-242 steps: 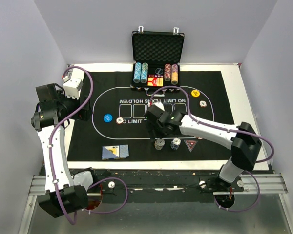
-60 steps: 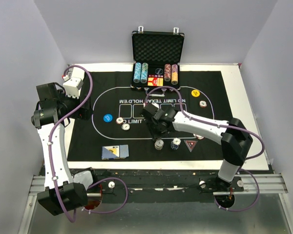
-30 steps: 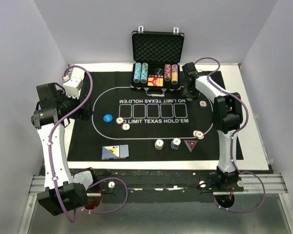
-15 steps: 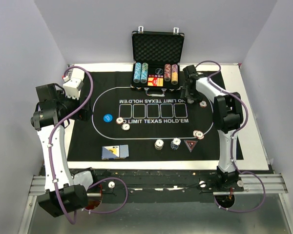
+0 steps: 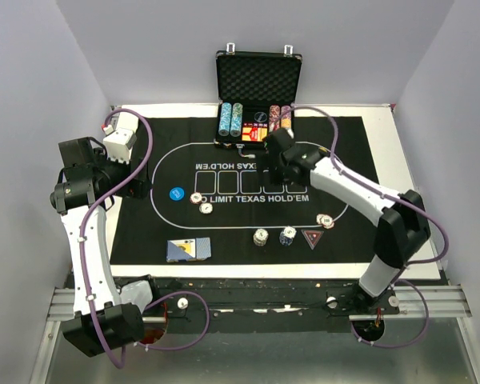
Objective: Distribute texas hold em gaming equipment
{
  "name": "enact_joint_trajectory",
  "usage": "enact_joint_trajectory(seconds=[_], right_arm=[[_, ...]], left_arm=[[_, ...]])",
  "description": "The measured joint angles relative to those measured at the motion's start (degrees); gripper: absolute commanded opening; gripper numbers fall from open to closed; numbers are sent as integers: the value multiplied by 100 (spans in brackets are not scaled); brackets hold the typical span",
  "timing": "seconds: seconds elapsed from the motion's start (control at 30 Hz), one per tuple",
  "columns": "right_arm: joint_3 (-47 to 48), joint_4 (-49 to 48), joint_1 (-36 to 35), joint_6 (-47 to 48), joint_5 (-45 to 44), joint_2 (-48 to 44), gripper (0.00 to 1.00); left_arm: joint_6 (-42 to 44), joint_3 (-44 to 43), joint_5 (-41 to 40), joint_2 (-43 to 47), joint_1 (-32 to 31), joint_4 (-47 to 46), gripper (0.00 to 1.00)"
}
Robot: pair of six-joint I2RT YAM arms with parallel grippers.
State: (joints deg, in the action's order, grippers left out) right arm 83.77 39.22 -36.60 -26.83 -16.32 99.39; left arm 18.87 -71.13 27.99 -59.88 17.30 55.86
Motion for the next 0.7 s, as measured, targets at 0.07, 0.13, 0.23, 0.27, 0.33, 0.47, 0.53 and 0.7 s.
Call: enact_joint_trajectory(seconds=[0.07,0.13,0.23,0.27,0.33,0.47,0.53,0.7], right_arm=[[-354,-72,-361,83,304,-212,99],[-634,-68,-595,208,549,-278,99],[-833,-2,-916,391,785,-240,99],[-841,28,-1010,446,831,-227,99],[-839,31,-1226,531,885,-186,99],[-817,42,-1668,599,907,83,99],[-817,72,-1823,599,909,273,98],[-918,92,-1961,588,909,509,97]], left_arm=[[0,0,0,2,0,0,99],[0,0,2,2,0,0,99],[0,0,2,0,0,0,99],[-2,0,2,0,0,0,99],[-2,0,2,0,0,0,99],[-2,0,2,2,0,0,99],[-2,0,2,2,0,0,99],[0,0,2,4,0,2,99]])
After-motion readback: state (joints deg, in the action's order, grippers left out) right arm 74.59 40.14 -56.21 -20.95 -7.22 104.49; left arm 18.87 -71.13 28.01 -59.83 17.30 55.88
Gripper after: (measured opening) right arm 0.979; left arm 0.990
